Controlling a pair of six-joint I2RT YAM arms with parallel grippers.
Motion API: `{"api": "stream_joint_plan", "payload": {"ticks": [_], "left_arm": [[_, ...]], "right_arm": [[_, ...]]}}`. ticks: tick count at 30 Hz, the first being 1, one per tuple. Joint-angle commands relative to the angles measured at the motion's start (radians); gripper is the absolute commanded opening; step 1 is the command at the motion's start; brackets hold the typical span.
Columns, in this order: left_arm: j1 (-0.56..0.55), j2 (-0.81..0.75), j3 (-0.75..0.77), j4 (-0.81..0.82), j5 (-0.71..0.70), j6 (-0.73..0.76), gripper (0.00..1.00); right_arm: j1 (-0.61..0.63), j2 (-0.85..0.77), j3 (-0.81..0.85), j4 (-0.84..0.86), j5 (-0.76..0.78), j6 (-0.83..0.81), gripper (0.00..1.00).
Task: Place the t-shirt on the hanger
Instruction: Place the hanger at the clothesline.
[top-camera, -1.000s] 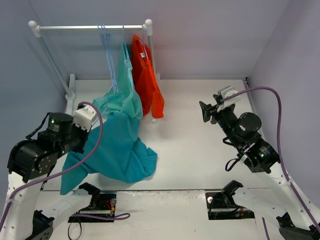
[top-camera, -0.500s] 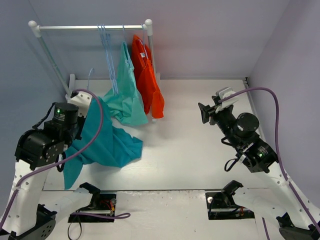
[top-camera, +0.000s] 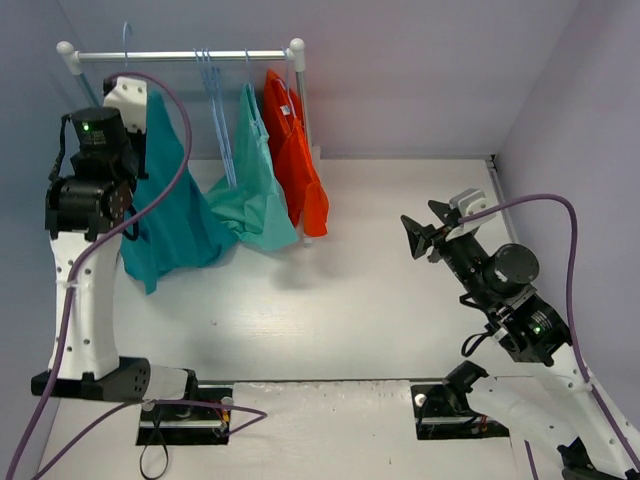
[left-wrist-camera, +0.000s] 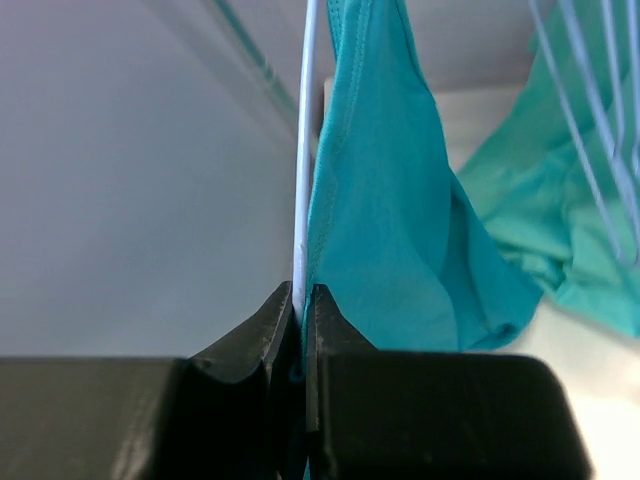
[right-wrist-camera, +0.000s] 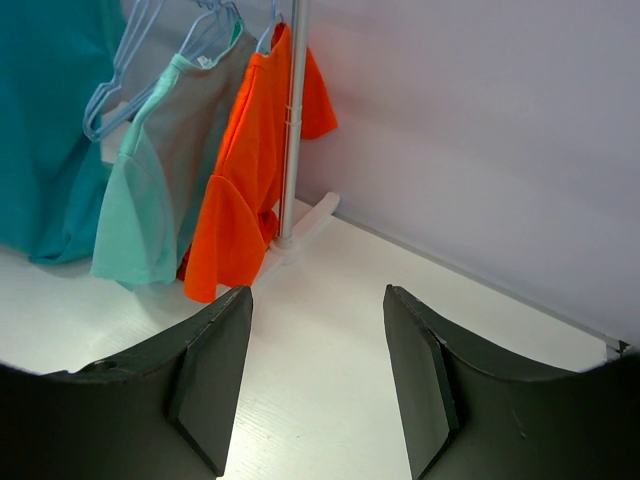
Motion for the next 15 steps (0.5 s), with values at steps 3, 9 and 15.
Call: {"api": "stream_joint_plan", "payload": {"ticks": [3,9,15], "left_arm": [[0.032,0.100,0.161,0.180,0.111,0.039,0.00],[0.087,0.172,0.176,0.218,0.211,-0.005,0.00],[0.145,0.181,0.097,0.290,0.274,-0.031,0.00]], "right_arm": [[-0.003,-0.036,-0.017,0.073,-0.023,0.014,0.52],[-0.003,-0.058,-0.020,0.071,-0.016,-0.003,0.52],[-0.003,-0.071,-0.027,0.072,-0.026,0.000,0.53]]}}
